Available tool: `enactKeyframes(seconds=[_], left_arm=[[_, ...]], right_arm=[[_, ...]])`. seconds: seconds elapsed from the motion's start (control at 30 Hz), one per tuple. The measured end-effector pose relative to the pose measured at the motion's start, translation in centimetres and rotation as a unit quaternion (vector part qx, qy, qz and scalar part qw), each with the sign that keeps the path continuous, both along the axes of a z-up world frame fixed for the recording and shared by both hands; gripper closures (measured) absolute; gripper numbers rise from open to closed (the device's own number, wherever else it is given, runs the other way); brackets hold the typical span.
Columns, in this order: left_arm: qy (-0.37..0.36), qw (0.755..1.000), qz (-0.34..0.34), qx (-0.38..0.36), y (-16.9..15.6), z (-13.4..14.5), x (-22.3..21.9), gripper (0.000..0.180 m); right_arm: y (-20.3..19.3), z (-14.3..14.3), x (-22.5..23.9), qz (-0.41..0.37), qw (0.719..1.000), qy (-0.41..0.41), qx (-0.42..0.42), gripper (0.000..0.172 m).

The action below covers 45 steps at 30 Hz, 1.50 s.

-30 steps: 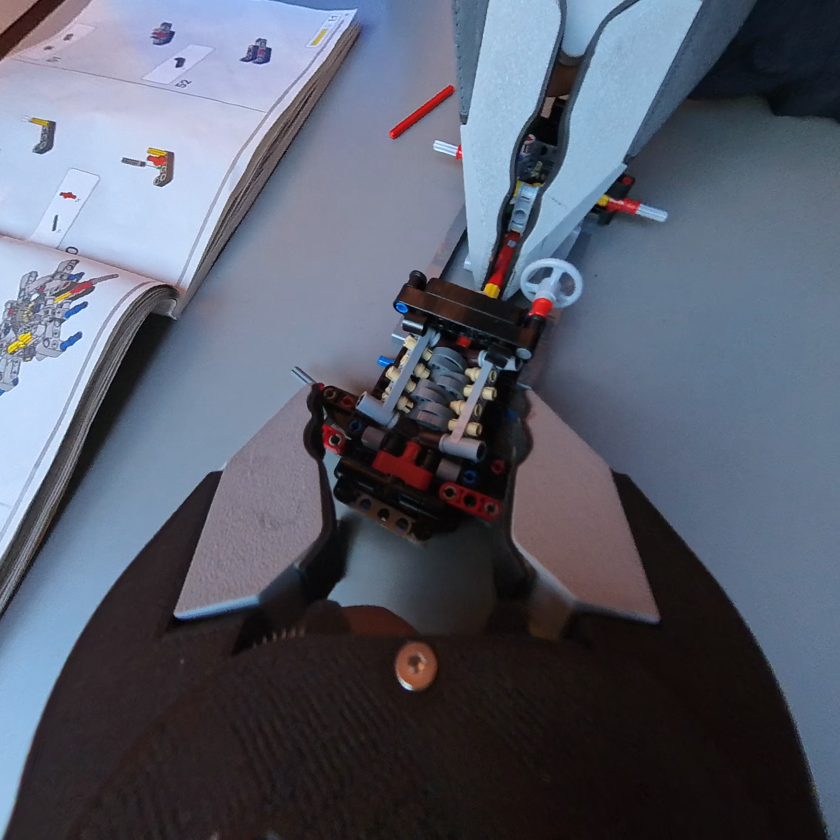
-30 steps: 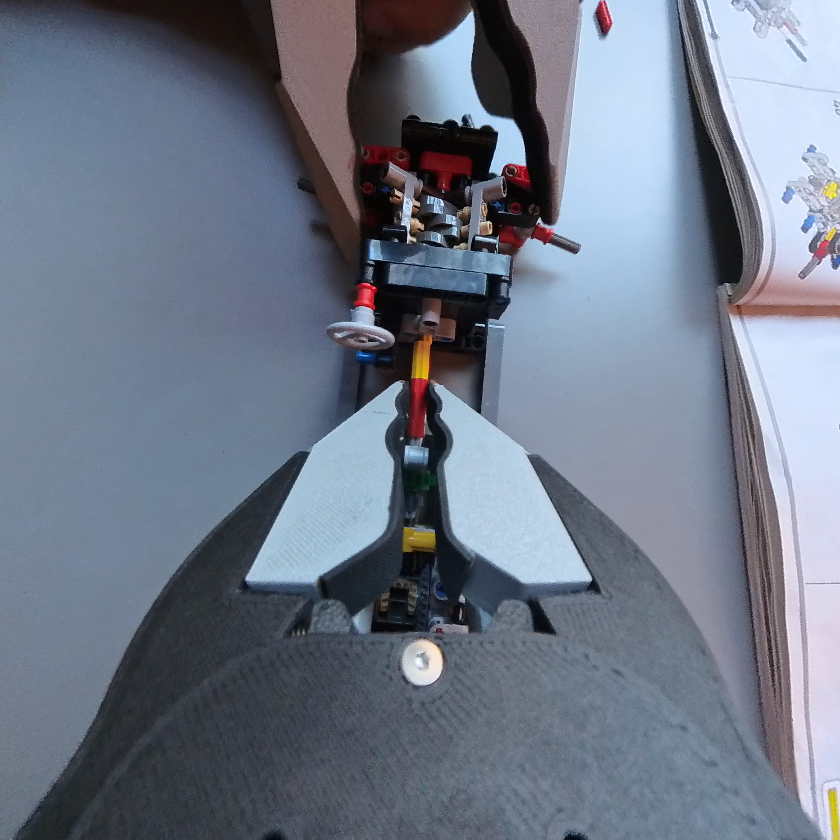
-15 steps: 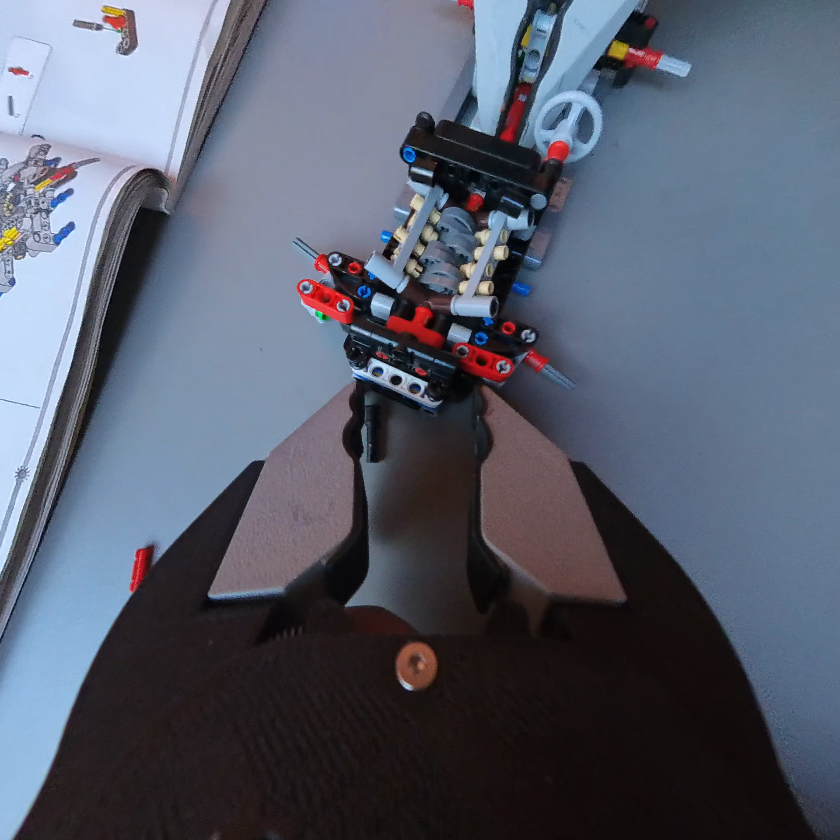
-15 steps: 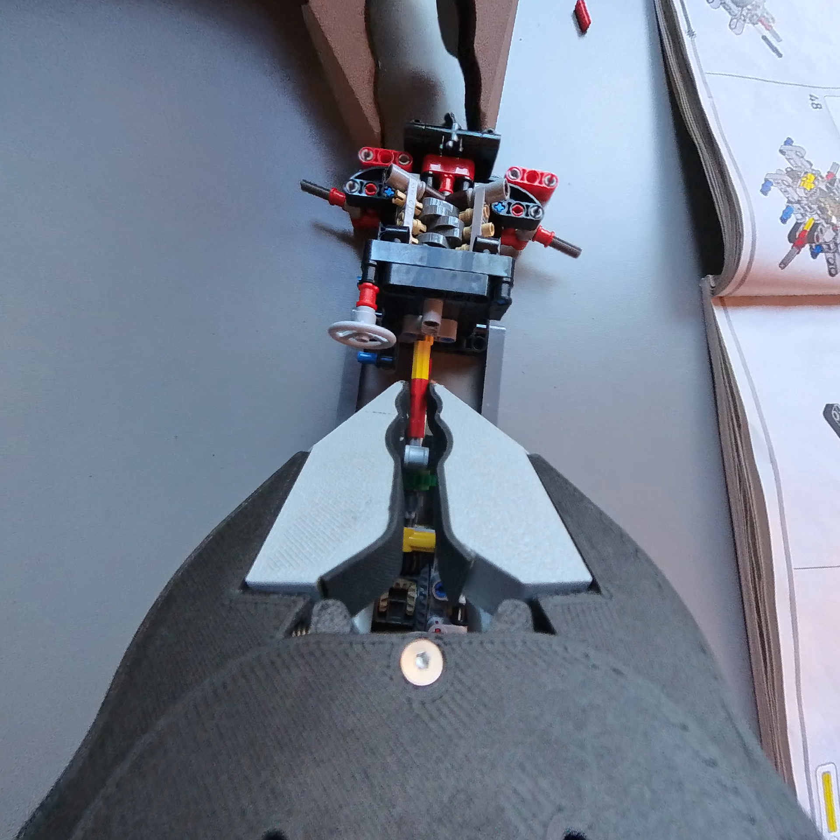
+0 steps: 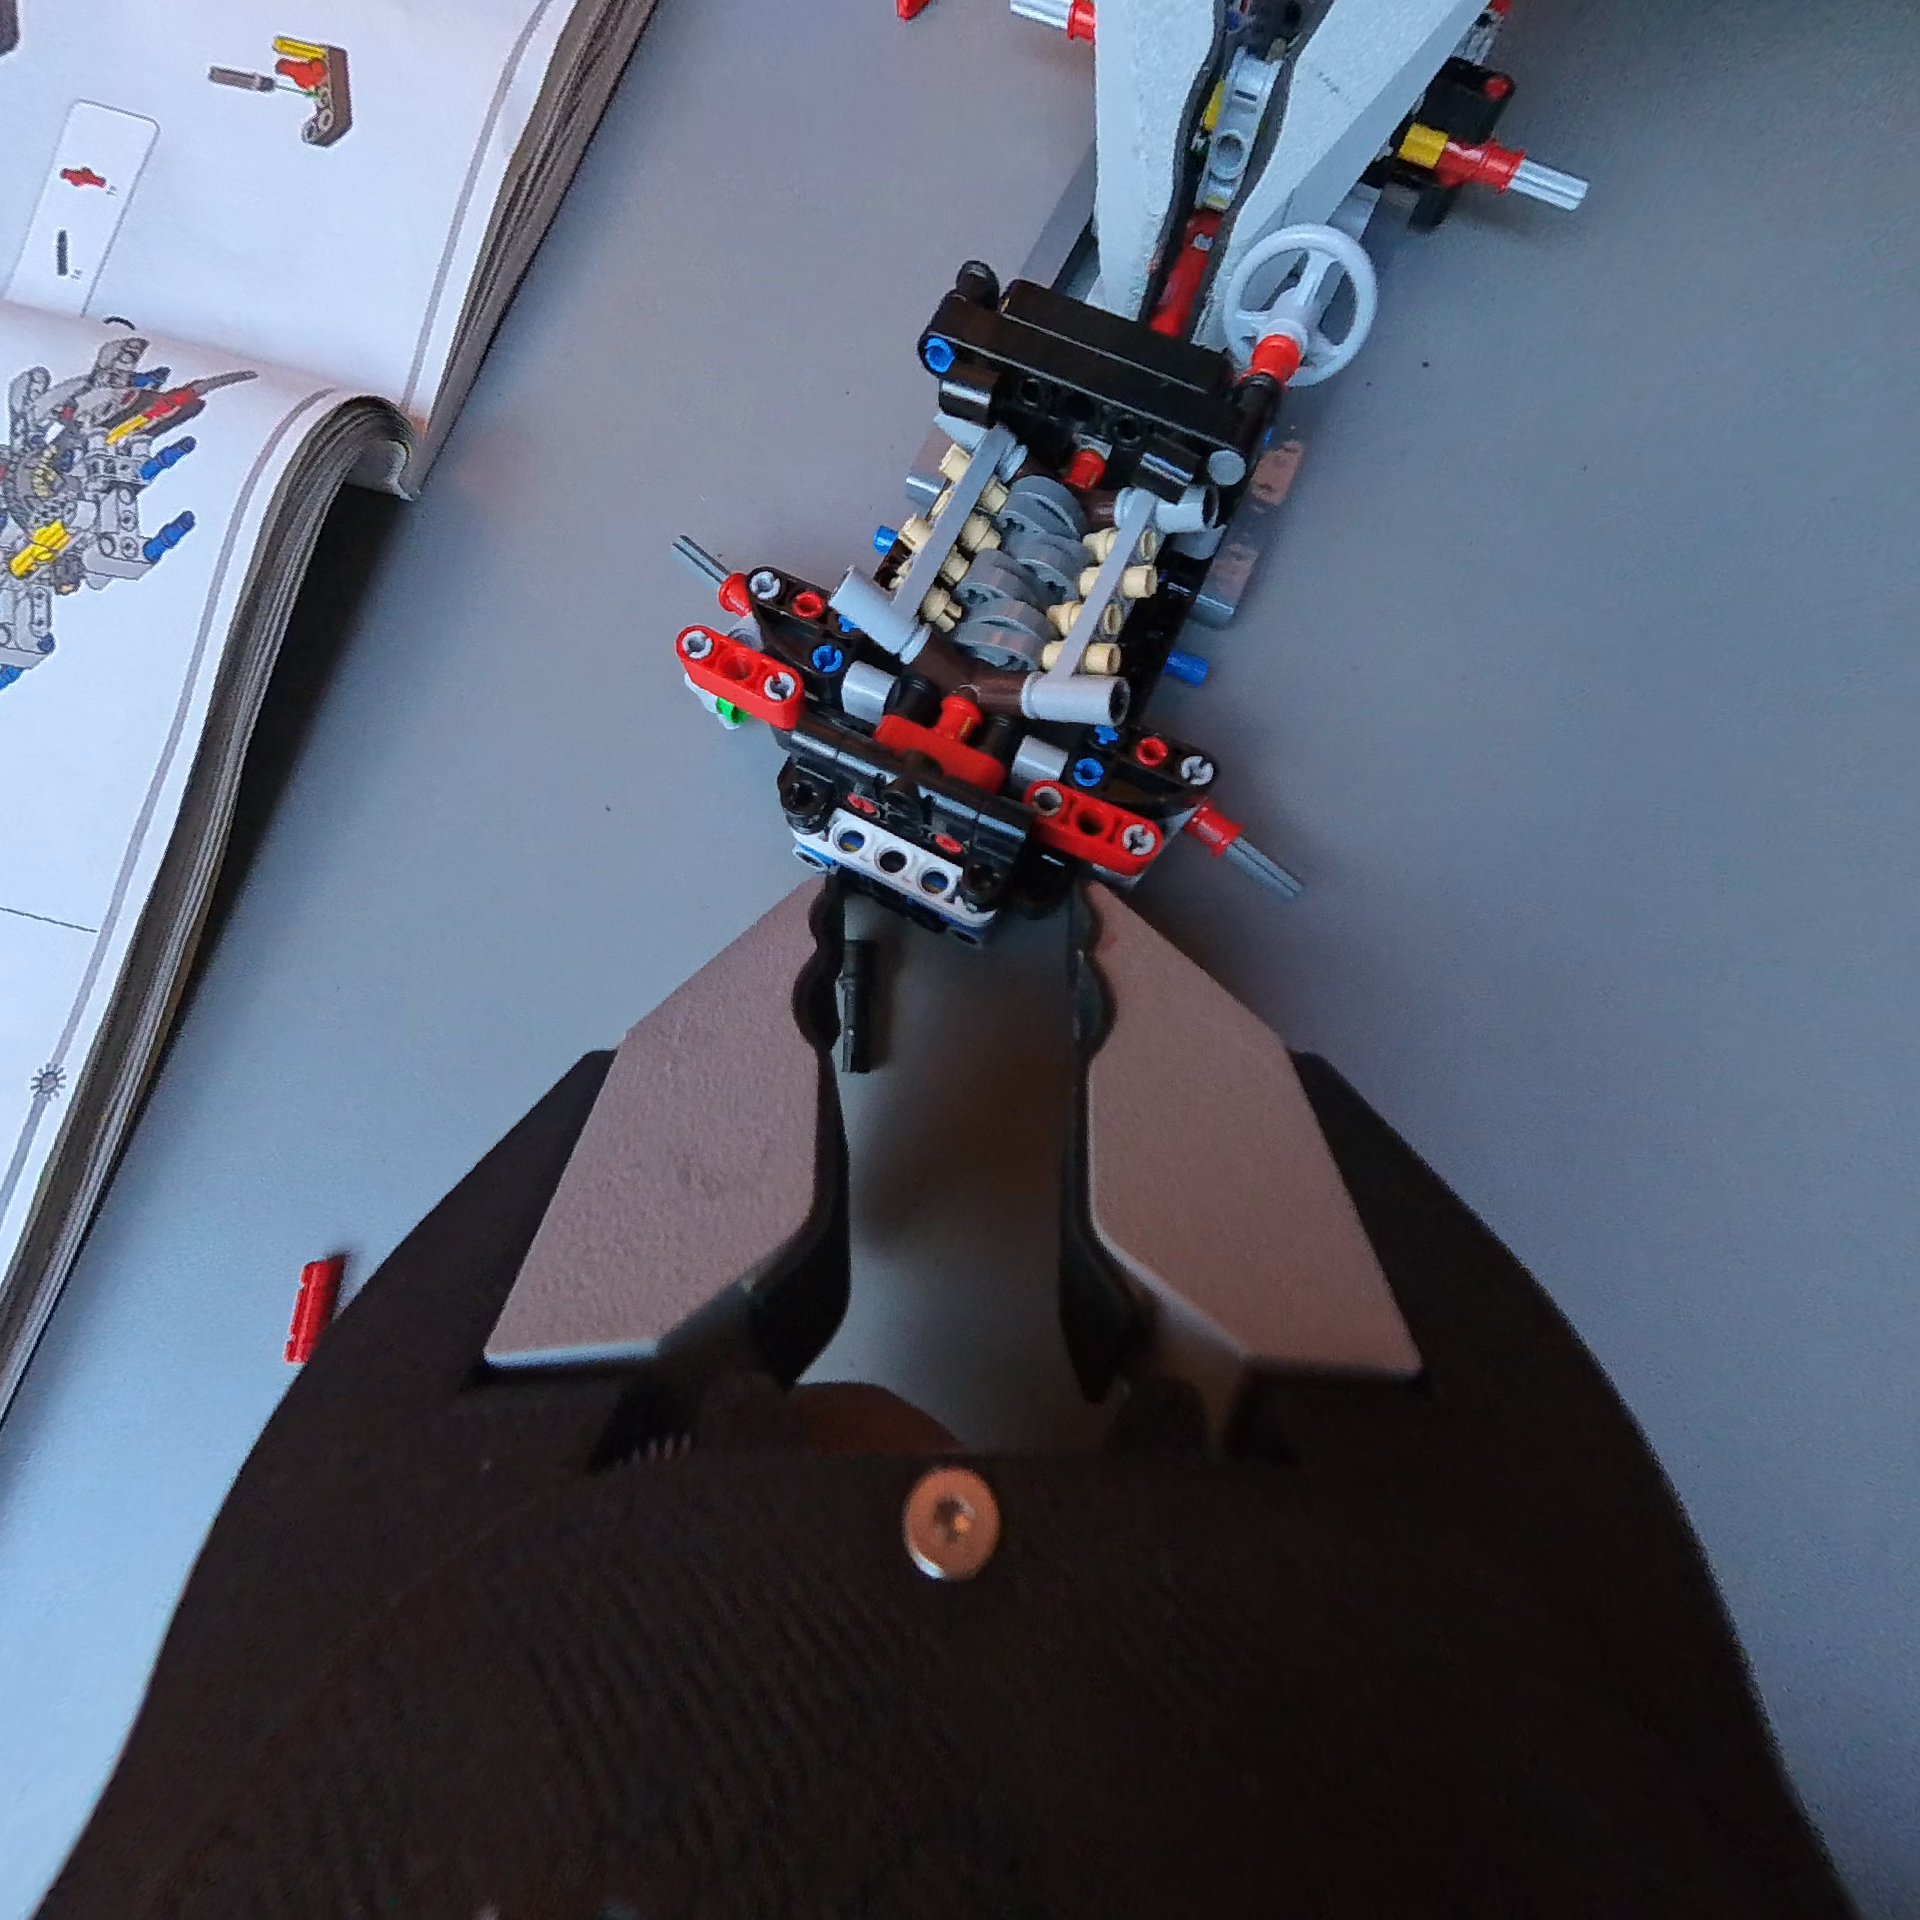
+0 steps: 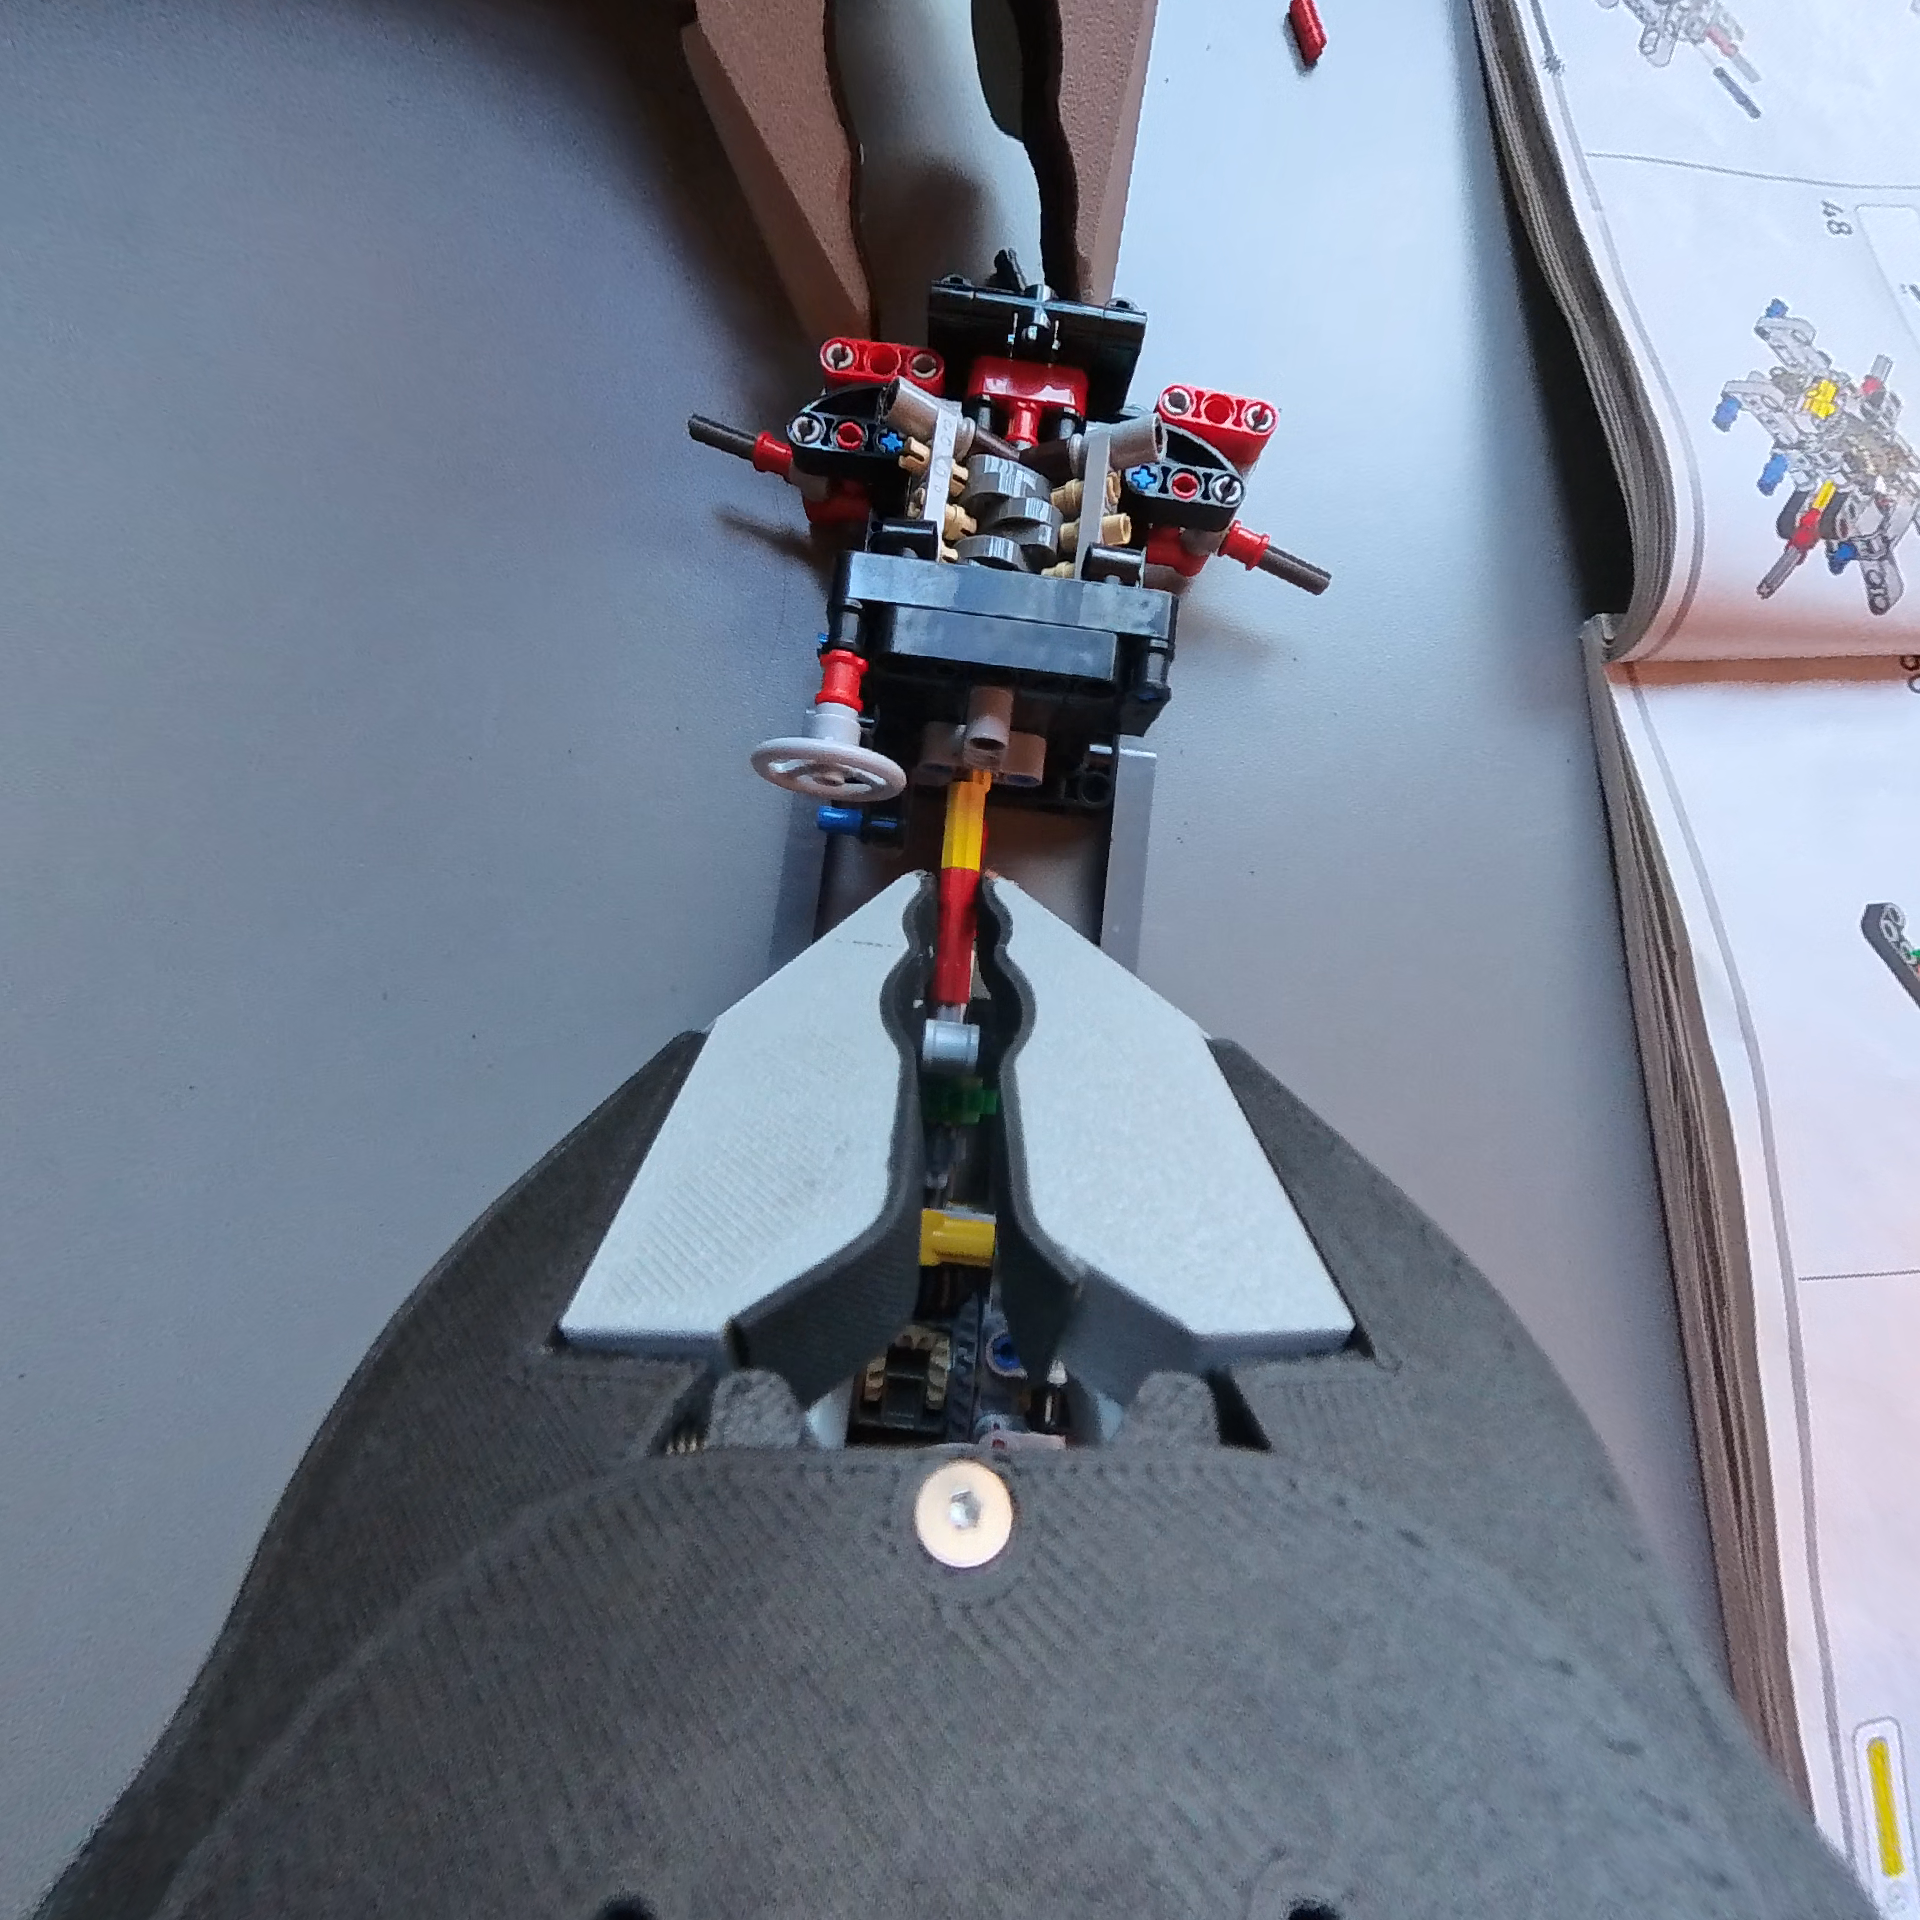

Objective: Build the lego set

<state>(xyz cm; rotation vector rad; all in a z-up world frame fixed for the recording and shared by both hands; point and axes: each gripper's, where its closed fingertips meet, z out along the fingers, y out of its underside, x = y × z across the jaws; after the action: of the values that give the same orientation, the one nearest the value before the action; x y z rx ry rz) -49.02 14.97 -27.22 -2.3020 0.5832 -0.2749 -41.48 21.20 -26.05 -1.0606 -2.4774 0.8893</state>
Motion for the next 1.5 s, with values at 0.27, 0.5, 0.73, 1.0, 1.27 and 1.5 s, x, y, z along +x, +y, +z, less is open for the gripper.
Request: enactKeyframes(seconds=[0.27, 0.5, 0.73, 1.0, 1.27, 1.5], left_arm=[[-0.018, 1.000, -0.010, -0.001, -0.3, 0.1, 0.4, 0.139], [-0.038, 0.999, -0.007, 0.012, -0.2, 0.7, 0.1, 0.130], [-0.056, 0.998, -0.009, 0.025, -0.3, 1.2, -0.1, 0.123], [-0.085, 0.995, -0.020, 0.047, -0.6, 2.4, 0.1, 0.122], [-0.057, 0.981, 0.153, 0.108, 1.5, 4.4, -6.9, 0.124], [0.045, 0.928, 0.368, 0.013, 0.8, 2.7, -16.9, 0.112]], right_arm=[[0.0, 0.3, -0.1, 0.003, 1.000, 0.015, -0.017, 0.166], [0.1, 1.2, -0.1, 0.005, 0.999, 0.039, -0.035, 0.155], [0.2, 5.1, 0.3, 0.011, 0.985, 0.118, -0.127, 0.147], [5.2, 11.7, 0.1, -0.076, 0.936, 0.280, -0.201, 0.137], [12.0, 15.1, 0.9, -0.193, 0.869, 0.345, -0.299, 0.123], [14.1, 14.6, 1.0, -0.219, 0.857, 0.343, -0.316, 0.125]])
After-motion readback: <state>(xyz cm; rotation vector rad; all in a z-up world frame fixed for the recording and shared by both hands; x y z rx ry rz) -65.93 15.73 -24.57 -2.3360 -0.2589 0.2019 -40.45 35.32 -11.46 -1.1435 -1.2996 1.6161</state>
